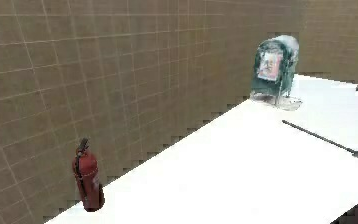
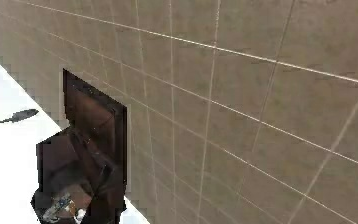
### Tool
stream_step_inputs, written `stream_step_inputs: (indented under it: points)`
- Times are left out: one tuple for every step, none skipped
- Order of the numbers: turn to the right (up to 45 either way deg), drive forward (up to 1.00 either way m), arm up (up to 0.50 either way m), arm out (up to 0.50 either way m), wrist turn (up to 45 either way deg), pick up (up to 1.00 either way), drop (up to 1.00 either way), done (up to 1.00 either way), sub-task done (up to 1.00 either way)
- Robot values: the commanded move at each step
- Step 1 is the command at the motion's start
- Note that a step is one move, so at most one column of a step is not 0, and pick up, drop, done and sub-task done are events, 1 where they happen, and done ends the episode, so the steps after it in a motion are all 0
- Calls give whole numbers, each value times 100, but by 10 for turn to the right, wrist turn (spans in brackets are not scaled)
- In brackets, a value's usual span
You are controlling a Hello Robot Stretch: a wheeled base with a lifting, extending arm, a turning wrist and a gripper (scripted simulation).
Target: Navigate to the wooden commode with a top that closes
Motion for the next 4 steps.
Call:
stream_step_inputs:
  points:
    - [-330,0,0,0,0,0,0,0,0]
    - [0,60,0,0,0,0,0,0,0]
    - [450,0,0,0,0,0,0,0,0]
    - [450,0,0,0,0,0,0,0,0]
